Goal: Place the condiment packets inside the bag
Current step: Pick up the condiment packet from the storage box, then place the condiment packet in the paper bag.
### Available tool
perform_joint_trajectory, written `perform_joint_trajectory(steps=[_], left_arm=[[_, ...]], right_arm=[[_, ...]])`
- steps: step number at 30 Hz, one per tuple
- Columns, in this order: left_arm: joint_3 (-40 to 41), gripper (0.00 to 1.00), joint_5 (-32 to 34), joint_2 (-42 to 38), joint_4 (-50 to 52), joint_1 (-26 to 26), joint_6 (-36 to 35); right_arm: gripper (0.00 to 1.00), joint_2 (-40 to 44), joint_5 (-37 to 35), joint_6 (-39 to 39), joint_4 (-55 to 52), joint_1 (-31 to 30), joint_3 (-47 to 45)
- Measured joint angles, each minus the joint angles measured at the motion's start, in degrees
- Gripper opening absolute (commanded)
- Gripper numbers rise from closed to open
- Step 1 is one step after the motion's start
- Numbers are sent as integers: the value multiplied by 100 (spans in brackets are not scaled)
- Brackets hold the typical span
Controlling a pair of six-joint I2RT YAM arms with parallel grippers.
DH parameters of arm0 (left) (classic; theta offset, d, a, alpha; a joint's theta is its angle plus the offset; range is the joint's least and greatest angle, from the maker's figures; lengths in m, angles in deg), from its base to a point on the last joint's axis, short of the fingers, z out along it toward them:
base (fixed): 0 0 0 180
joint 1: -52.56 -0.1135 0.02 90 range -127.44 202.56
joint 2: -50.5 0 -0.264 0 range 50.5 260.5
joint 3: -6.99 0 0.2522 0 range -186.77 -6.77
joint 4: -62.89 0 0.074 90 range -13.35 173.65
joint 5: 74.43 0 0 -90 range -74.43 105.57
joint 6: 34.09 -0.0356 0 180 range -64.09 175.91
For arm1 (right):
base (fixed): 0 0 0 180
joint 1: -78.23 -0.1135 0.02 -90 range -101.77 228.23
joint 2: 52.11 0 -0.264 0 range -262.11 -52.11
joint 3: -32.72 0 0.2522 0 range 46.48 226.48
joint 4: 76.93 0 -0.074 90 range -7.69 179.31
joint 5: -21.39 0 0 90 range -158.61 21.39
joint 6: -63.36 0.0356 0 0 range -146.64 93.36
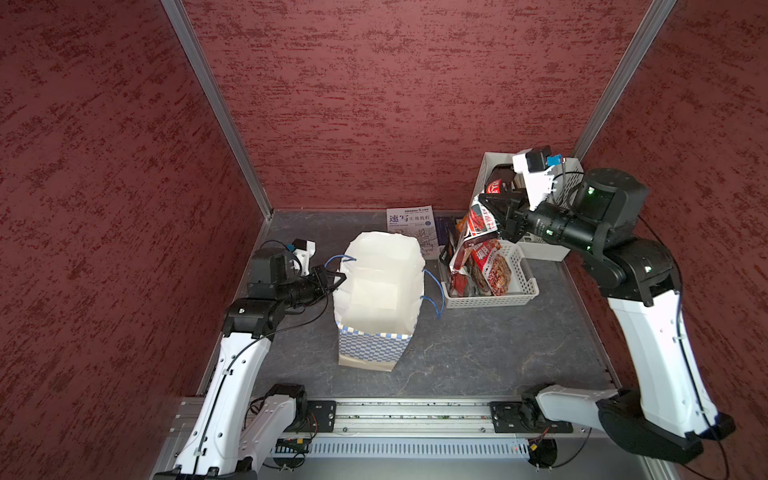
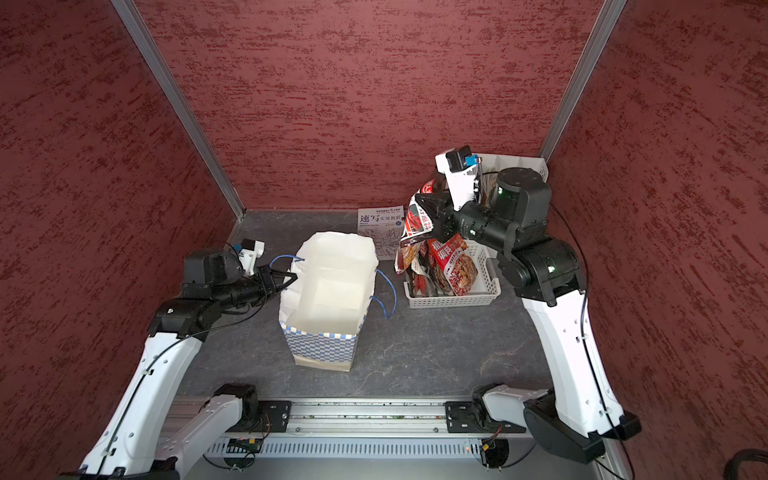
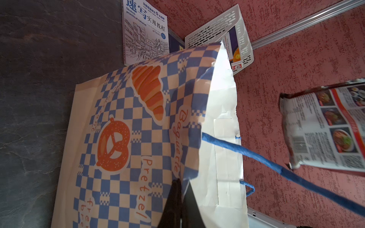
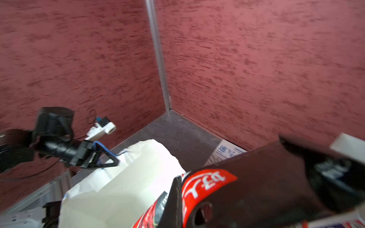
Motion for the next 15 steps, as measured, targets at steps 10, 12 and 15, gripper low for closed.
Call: perform_joint_trajectory(steps=[10,12,15], left_arm=[[57,0,-17,48,-28,4,-83],[63,0,-26,79,-28,7,-107],[81,0,-52,92,-26,7,-138]], right_arm=[[0,-774,675,-743,61,-1480,341],[0,-949,669,-841,61,-1646,341],[0,-1161,667,-1014,87,-1847,280]])
